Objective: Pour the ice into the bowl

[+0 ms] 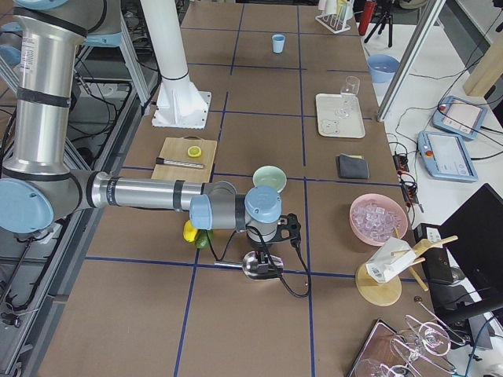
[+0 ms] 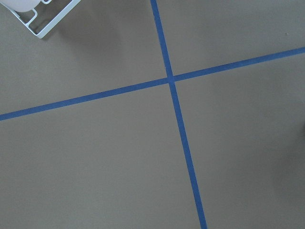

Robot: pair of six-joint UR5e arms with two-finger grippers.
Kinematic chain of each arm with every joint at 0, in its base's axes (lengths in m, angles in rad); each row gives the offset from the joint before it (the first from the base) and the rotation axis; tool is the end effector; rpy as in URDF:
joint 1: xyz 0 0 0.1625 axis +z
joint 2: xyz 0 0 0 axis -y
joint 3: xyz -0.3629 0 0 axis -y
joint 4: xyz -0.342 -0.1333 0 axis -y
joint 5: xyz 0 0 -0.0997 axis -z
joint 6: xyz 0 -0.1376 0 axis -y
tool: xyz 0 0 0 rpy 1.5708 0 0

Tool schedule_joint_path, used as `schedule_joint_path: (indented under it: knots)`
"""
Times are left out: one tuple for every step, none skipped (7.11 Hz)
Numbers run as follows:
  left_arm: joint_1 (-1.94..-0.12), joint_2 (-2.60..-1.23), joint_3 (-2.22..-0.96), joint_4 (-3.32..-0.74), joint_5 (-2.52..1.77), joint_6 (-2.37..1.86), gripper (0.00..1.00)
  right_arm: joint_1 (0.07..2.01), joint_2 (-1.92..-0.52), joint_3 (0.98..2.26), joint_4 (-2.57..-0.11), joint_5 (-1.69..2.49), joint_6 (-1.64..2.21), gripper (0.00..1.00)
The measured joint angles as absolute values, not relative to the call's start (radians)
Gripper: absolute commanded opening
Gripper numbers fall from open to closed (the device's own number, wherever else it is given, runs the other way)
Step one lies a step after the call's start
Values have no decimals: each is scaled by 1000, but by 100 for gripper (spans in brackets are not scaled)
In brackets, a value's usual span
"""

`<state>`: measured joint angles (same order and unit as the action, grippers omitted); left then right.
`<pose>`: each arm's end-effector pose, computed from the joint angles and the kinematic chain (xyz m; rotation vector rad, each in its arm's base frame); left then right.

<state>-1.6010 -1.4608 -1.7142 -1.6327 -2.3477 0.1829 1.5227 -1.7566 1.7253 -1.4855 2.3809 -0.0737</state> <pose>-0.0492 -0.4093 0.6000 0.1728 0.7634 0.1819 0.0153 -0.3806 0.6192 0.0614 -0.8098 -0.1369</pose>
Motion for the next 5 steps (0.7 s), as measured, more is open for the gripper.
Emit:
schedule_joint_path:
  knots:
    - [-1601, -1461, -1718, -1633, -2348, 183, 100, 1523, -1757, 1725, -1486, 2381, -73, 100]
    - [-1600, -1462, -1721, -1633, -2347, 183, 100, 1523, -1757, 1725, -1486, 2381, -73, 100]
    - [-1599, -1462, -1721, -1633, -2347, 183, 100, 1522, -1756, 1727, -1485, 2381, -73, 100]
    - [-1599, -1462, -1722, -1634, -2347, 183, 100, 1522, -1754, 1737, -1485, 2386, -70, 100]
    - [-1599, -1462, -1723, -1634, -2347, 183, 100, 1522, -1749, 1768, -1484, 2398, -65, 100]
